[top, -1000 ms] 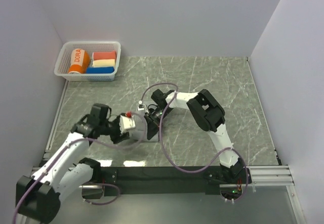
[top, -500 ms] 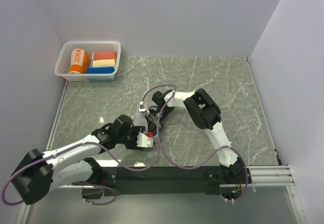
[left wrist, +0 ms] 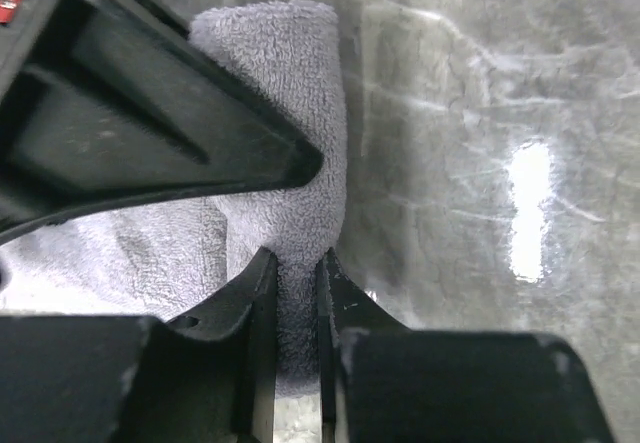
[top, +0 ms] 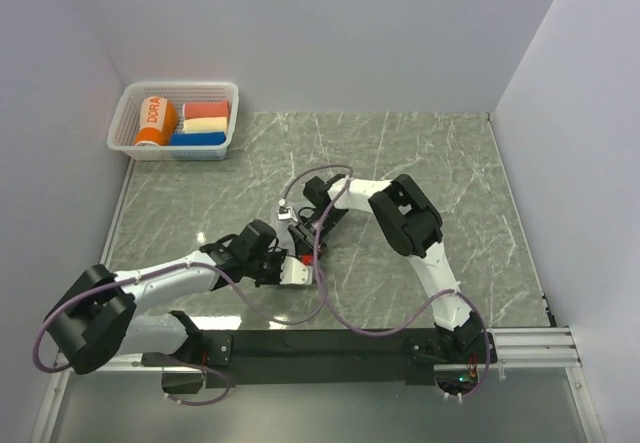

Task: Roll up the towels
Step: Roll the towel

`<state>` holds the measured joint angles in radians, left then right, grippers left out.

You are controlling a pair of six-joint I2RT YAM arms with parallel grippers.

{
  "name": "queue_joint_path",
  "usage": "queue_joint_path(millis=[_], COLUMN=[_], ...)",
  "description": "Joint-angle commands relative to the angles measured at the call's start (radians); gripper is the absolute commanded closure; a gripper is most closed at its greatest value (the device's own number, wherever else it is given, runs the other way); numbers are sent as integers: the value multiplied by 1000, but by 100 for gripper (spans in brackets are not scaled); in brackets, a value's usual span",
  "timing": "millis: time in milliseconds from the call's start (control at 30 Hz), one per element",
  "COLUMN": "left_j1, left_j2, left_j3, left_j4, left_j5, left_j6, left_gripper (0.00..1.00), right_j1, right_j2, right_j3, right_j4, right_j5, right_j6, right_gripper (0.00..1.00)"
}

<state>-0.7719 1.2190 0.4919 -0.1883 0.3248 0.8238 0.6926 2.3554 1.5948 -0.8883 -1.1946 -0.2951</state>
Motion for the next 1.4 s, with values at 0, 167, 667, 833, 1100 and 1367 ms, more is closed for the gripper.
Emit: queue_joint_path(millis=[0,167,667,833,1100,1367], left_j1=[23,98,334,388,402,413], left_j2=[72,232,850,1003,1108,1139], left_j3=[29,161,673,827,953,979], left_j4=[-224,-404,-761,-864,-935,-947], left_j5=[91,193,358,385,379,378], left_j6=[-29,12,4,9,29,37], left_gripper=[99,99,99,99,99,98], right_j1=[-59,-137,-401,-259,125,349], right_j2=[-83,-254,-870,-1008,-942,-691], right_j3=[-29,-55,-508,-599,-587,-503], right_j4=[66,100,218,267,477,615], right_j5=[239,375,481,627,992,1070], right_j6=[10,25,-93,-114,-211,-312], right_gripper=[66,59,57,48,43,43])
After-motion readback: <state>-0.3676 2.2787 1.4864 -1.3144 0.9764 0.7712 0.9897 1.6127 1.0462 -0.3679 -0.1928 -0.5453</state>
